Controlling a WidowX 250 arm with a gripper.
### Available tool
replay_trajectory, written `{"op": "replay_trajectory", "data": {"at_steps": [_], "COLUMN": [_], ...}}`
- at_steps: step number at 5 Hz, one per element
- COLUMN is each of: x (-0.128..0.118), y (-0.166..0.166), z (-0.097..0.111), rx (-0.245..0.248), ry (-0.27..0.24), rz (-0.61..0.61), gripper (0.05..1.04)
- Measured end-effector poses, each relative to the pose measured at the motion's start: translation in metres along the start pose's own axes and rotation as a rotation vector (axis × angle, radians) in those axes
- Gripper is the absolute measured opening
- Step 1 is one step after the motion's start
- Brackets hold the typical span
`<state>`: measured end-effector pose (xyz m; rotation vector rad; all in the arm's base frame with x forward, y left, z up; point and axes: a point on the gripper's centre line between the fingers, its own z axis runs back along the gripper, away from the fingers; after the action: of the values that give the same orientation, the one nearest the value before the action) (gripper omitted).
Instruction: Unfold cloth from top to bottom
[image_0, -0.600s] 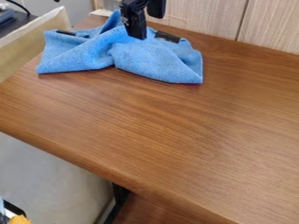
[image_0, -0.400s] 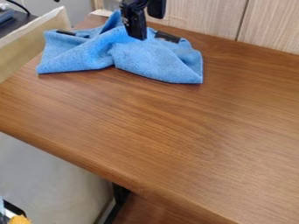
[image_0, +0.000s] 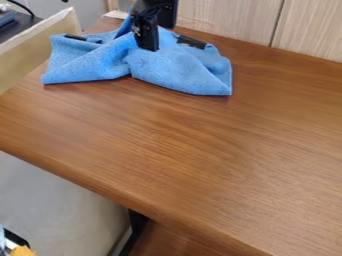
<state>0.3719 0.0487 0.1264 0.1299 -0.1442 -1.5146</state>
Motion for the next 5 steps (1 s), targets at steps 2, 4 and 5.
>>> {"op": "replay_trajectory", "data": {"at_steps": [2, 4, 5], "x": [-0.016, -0.039, -0.043], "y": [0.014, 0.017, 0.016], "z": [-0.003, -0.016, -0.018], "rx": [0.012, -0.022, -0.03], "ry": [0.012, 0.032, 0.031], "rz": [0.055, 0.118, 0.131], "gripper": [1.0, 1.0, 0.964]}}
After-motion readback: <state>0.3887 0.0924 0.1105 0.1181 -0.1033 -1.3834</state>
